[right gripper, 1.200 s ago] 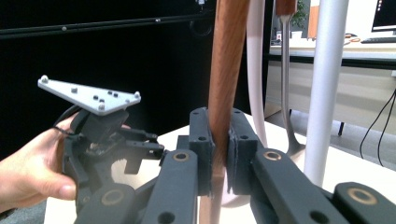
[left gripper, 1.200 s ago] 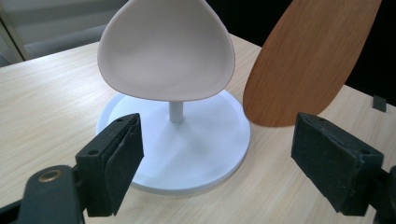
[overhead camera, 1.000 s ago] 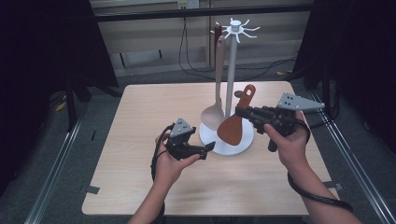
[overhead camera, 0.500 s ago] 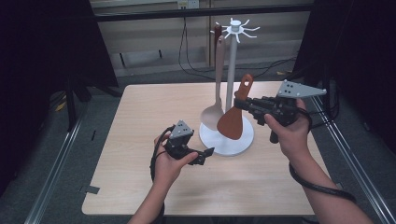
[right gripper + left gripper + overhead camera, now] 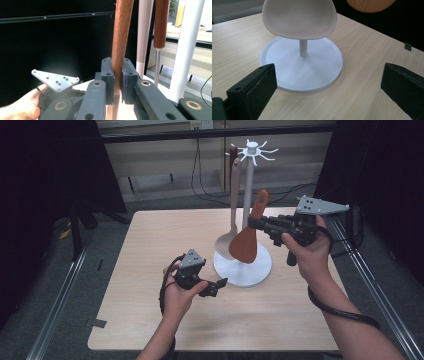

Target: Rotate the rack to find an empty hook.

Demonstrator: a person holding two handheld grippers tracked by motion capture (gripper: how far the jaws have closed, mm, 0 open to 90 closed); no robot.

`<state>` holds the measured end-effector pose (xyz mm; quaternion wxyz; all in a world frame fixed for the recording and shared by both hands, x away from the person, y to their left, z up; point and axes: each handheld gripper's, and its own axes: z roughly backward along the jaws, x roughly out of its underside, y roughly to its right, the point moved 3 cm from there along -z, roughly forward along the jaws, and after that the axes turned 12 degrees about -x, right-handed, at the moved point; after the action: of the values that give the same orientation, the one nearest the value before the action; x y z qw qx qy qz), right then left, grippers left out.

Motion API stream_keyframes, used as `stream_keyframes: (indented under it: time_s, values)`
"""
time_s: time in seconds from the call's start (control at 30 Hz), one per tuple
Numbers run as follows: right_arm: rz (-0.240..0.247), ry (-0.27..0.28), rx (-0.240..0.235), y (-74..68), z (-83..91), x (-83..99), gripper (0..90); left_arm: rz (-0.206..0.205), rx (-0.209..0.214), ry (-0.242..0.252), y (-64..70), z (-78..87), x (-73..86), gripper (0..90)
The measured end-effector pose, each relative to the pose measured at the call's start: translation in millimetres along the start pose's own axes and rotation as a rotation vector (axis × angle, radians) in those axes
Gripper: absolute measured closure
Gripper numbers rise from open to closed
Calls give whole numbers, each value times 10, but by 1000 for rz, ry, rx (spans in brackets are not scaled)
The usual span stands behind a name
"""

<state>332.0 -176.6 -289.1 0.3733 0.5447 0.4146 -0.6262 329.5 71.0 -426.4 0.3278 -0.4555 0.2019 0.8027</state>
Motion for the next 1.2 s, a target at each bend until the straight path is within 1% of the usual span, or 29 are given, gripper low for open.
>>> stream_keyframes:
  time_s: [0.17, 0.3, 0.4, 0.5, 0.53, 0.63, 0.73, 0.9, 0.93, 1.1, 1.2]
  values:
    - [11, -14, -2, 11, -22, -54, 839, -6, 1, -9, 1, 3, 3, 4]
    - [13, -13, -5, 16, -33, -93, 840, -6, 2, -8, 3, -2, 6, 4]
    - [10, -9, -6, 31, -44, -118, 839, -11, 3, -17, 0, -6, 11, 4]
    - [7, -14, -6, 54, -55, -141, 839, -4, 13, -17, 6, -15, 18, 4]
    - [5, -11, -12, 64, -62, -153, 840, -6, 10, -25, 6, -13, 20, 4]
    - [1, -21, -7, 89, -81, -180, 840, -6, 16, -19, 8, -17, 20, 4]
    - [2, -32, -14, 112, -93, -205, 841, -3, 16, -19, 1, -18, 25, 5]
    - [-5, -30, -20, 141, -118, -266, 841, -9, 13, -22, -10, -14, 24, 5]
    - [-2, -39, -20, 148, -126, -278, 841, -8, 13, -22, -9, -13, 23, 5]
    - [-18, -36, -28, 184, -160, -328, 842, -9, 17, -22, -11, -19, 28, 5]
    - [-15, -39, -28, 209, -179, -353, 842, -5, 19, -20, -17, -20, 30, 5]
